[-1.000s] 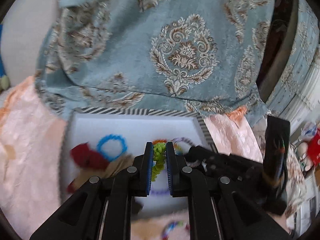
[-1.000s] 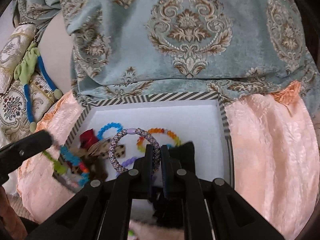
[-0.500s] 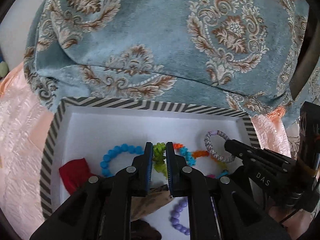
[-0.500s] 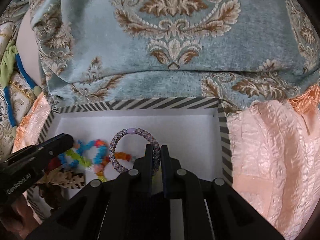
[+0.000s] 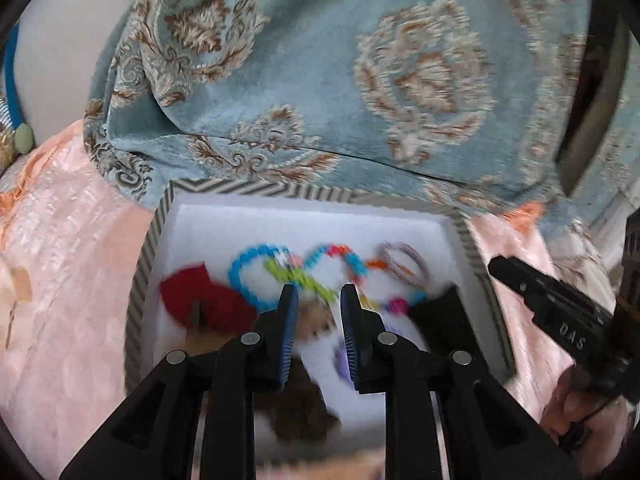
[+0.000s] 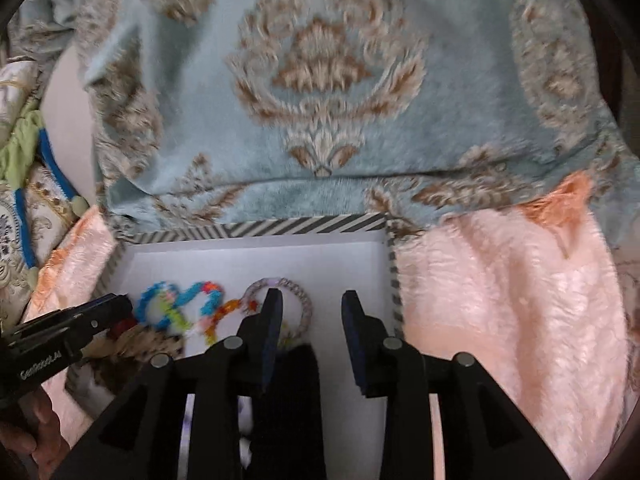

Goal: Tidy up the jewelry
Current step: 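Open the left gripper to drop the green bracelet while the right drops the grey bracelet, then grasp the multicolor bead bracelet with both grippers side by side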

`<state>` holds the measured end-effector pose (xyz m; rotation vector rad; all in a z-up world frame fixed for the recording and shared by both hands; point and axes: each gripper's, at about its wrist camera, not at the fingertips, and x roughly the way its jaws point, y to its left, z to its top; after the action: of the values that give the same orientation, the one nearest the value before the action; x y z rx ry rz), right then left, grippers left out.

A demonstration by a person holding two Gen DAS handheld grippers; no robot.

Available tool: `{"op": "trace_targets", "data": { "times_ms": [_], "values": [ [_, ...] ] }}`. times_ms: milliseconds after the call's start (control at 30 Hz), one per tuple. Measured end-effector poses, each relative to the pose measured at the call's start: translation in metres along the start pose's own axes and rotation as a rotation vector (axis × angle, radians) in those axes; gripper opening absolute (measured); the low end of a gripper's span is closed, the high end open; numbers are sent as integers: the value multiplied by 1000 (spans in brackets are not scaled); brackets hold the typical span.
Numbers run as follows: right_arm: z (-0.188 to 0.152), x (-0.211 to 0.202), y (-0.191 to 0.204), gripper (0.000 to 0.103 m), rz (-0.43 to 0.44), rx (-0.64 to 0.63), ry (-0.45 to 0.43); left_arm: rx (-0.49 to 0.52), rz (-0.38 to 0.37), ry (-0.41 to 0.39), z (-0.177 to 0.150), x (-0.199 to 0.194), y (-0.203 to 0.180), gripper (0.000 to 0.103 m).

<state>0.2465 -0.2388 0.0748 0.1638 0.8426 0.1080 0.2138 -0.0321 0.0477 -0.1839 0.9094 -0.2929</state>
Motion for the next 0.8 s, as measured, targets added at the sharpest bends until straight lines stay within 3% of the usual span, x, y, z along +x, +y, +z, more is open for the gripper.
{"op": "trace_targets", "data": {
  "times_ms": [67, 200, 300, 400, 600, 800],
  "values": [
    [-11, -31, 5, 31, -5, -20, -42, 6, -32, -5, -23, -21, 0, 11],
    [-47, -83, 12, 32, 51, -1, -96, 57, -54, 19, -65, -46, -9, 12],
    [-78, -102, 17, 31, 64, -15, -62, 103, -64, 51, -87, -50, -21, 12],
    [-103, -103, 20, 31, 50, -9, 12, 106, -49, 79, -99, -46, -22, 12],
    [-134, -76, 23, 31, 107, 29, 175, 113, -84, 152, -111, -26, -31, 12],
    [-140, -61, 38, 31, 129, -8, 218, 137, -72, 216, -119, -4, -39, 12]
  ]
}}
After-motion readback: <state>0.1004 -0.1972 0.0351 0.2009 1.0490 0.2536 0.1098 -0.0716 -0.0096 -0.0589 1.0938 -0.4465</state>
